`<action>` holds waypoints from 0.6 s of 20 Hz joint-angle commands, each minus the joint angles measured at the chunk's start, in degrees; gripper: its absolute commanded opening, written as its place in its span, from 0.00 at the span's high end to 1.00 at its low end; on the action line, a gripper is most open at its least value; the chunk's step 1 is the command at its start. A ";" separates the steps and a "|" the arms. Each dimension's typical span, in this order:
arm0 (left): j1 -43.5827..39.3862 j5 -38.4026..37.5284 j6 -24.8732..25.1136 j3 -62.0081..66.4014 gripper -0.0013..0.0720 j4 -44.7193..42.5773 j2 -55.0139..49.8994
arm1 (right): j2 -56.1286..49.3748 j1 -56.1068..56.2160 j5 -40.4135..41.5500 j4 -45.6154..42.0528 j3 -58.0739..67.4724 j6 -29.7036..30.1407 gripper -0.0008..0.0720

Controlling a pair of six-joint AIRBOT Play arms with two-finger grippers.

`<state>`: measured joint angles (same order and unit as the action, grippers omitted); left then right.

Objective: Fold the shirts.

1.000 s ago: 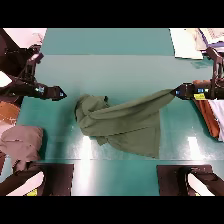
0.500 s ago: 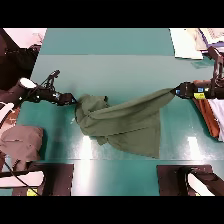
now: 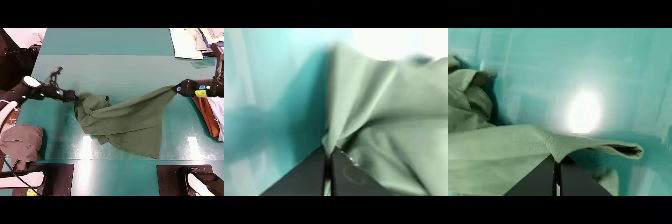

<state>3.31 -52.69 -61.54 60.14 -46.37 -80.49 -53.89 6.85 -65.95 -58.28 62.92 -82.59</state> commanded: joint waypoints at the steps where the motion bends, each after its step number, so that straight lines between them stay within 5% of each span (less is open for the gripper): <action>1: 4.50 -0.31 -1.46 7.21 0.94 0.09 9.46 | 0.04 -2.10 1.55 -0.22 7.32 -0.09 0.97; 6: 8.50 -1.05 -1.03 25.70 0.94 -0.20 26.18 | 0.07 -8.41 -0.11 -0.17 25.62 -0.04 0.97; 12: 8.50 -3.93 -1.86 45.94 0.94 -0.04 33.66 | 0.35 -11.93 -7.15 -0.20 44.06 0.15 0.97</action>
<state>11.53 -55.13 -62.67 96.75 -46.37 -50.06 -53.78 -3.36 -69.45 -58.41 98.87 -82.59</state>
